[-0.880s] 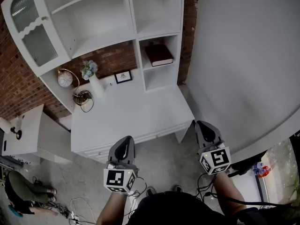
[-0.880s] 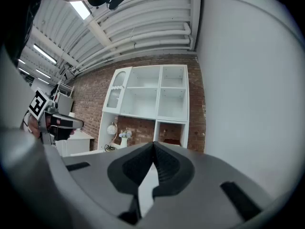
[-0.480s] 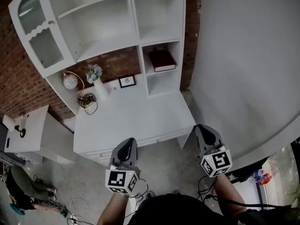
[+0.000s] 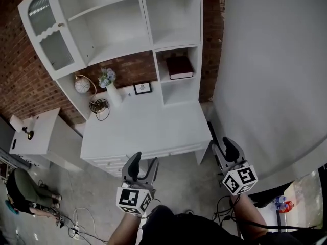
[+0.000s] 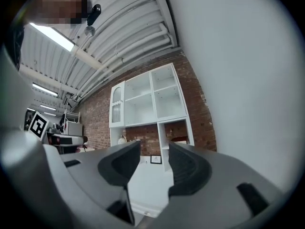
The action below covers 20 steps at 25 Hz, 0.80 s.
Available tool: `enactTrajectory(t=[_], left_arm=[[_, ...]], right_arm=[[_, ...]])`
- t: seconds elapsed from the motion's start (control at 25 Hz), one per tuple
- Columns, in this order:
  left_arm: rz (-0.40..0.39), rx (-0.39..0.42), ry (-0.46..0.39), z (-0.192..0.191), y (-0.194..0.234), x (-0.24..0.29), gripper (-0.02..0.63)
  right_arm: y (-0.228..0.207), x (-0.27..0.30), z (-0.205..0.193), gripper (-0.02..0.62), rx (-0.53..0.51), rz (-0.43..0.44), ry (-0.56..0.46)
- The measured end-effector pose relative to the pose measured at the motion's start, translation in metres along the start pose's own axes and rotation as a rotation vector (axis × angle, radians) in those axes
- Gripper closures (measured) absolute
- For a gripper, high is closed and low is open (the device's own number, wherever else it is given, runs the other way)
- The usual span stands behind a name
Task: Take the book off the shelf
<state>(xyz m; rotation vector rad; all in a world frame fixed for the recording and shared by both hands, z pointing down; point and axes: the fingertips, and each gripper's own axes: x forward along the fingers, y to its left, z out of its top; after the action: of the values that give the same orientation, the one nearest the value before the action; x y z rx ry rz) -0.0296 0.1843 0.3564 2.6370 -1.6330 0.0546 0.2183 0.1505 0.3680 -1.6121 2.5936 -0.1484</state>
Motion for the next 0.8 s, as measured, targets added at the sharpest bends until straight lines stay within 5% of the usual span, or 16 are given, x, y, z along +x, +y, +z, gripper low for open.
enactTrajectory(t=[0.36, 0.8], left_arm=[[0.063, -0.047, 0.021, -0.023, 0.041, 0.02, 0.383], [-0.007, -0.148, 0.027, -0.034, 0.163, 0.103, 0.383]], right_arm=[[-0.026, 0.036, -0.016, 0.426, 0.077, -0.043, 0.003], [-0.04, 0.165, -0.006, 0.442, 0.272, -0.156, -0.013]])
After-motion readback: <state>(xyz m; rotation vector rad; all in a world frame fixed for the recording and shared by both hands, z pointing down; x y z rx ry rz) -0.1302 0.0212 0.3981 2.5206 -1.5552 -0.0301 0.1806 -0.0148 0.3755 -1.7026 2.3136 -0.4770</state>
